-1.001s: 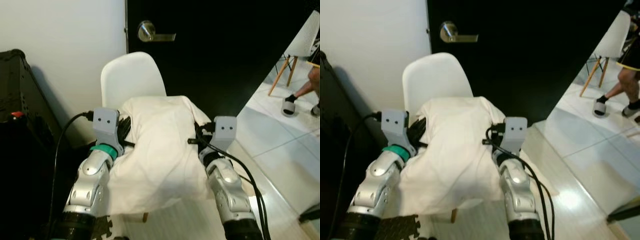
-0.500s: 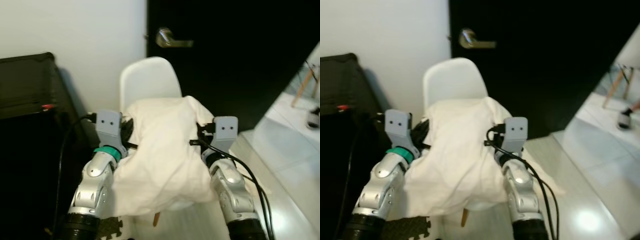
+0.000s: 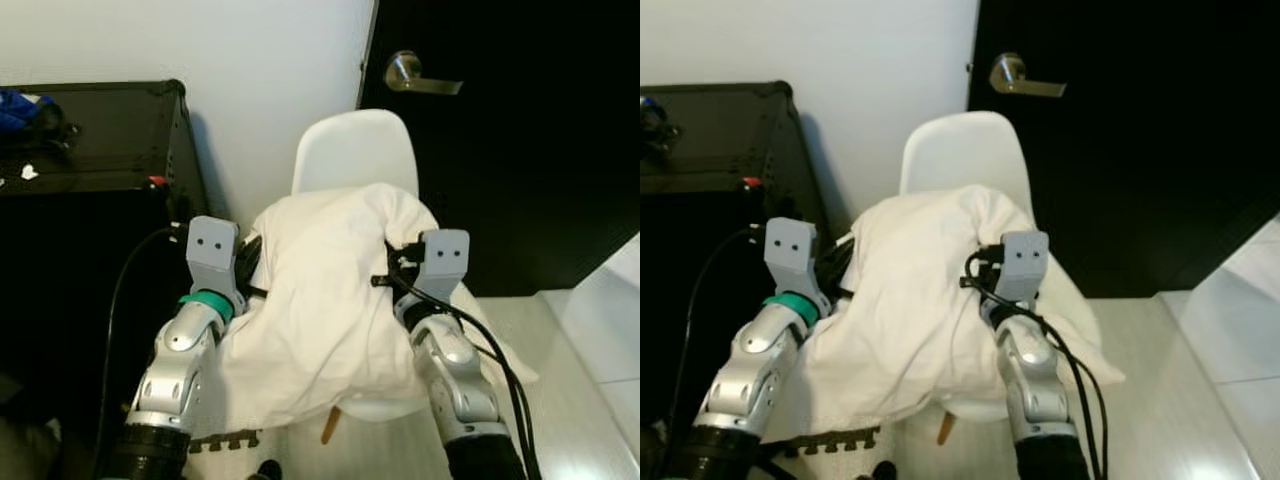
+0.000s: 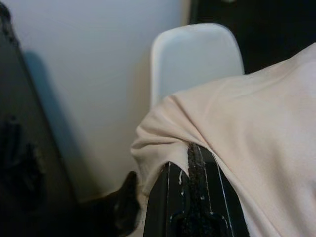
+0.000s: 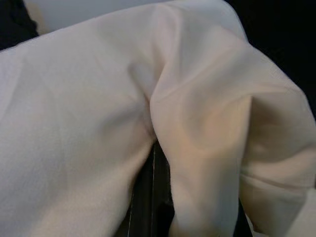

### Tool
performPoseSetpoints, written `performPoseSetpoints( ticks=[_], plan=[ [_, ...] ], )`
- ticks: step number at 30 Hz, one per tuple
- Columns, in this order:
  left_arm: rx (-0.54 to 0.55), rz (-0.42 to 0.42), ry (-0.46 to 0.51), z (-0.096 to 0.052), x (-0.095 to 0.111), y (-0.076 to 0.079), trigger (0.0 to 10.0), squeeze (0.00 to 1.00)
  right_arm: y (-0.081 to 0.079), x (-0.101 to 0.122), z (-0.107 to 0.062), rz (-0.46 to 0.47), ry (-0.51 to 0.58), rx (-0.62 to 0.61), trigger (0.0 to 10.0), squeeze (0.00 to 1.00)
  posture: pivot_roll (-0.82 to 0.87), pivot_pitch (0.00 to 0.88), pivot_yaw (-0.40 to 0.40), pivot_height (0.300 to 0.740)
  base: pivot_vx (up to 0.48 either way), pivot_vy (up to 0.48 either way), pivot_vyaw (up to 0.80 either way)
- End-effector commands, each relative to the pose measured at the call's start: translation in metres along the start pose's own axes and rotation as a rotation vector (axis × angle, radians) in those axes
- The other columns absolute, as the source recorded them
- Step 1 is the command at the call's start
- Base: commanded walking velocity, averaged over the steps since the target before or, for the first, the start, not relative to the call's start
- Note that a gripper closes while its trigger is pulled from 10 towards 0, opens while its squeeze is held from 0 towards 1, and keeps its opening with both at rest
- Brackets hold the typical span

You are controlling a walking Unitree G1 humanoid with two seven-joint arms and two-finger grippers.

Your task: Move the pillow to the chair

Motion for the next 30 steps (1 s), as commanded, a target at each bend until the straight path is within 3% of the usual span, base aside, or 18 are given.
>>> performPoseSetpoints(
  ticks=[1, 11, 15, 30],
  plan=[
    [-0.042, 0.021, 0.079, 0.0021, 0.0189, 0.0065, 10.0, 0.0, -0.0255, -0.0034, 0.0036, 0.015, -0.012, 0.086, 10.0, 0.0, 0.07, 0.001, 0.029, 0.74, 0.0, 0.0, 0.8],
    [-0.046, 0.016, 0.072, 0.0018, 0.018, 0.0088, 10.0, 0.0, -0.0251, -0.0034, 0.0025, 0.016, -0.013, 0.082, 10.0, 0.0, 0.07, 0.017, 0.032, 0.74, 0.0, 0.0, 0.73],
    [-0.059, 0.022, 0.07, 0.0024, 0.0188, 0.0113, 10.0, 0.0, -0.0231, -0.0033, 0.0025, 0.046, -0.015, 0.065, 10.0, 0.0, 0.06, 0.023, 0.035, 0.74, 0.0, 0.0, 0.0],
    [-0.062, 0.023, 0.062, 0.0025, 0.0184, 0.0124, 10.0, 0.0, -0.0215, -0.0036, 0.0014, 0.053, -0.018, 0.056, 10.0, 0.0, 0.06, 0.035, 0.041, 0.74, 0.0, -0.463, 0.0]
  ],
)
Point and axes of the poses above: a point about 5 cm out from each wrist's last joint towards the gripper, its own z axis pointing out of the wrist towards the gripper, its own x axis along the axis of the wrist's last joint, y = z × x, the point moved 3 cm from there along z, pointing out of the wrist towards the gripper, and after that the axes turned 11 degrees about z, right-handed, at the moved point
